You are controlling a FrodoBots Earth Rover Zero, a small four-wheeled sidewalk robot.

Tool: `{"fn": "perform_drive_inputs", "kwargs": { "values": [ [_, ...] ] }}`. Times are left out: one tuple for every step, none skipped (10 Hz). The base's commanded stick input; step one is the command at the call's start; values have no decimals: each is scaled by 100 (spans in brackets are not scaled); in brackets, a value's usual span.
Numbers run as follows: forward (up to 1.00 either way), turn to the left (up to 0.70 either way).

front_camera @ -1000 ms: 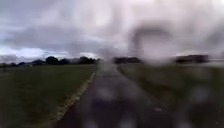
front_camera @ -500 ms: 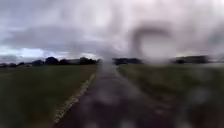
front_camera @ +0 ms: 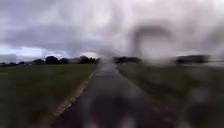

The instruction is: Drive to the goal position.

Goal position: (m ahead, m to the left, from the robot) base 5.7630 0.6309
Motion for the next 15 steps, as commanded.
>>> {"fn": "perform_drive_inputs", "kwargs": {
  "values": [
    [70,0],
    [70,0],
    [70,0],
    [70,0],
    [70,0],
    [70,0],
    [70,0],
    [70,0],
    [70,0],
    [70,0],
    [70,0],
    [70,0],
    [70,0],
    [70,0],
    [70,0]
  ]
}}
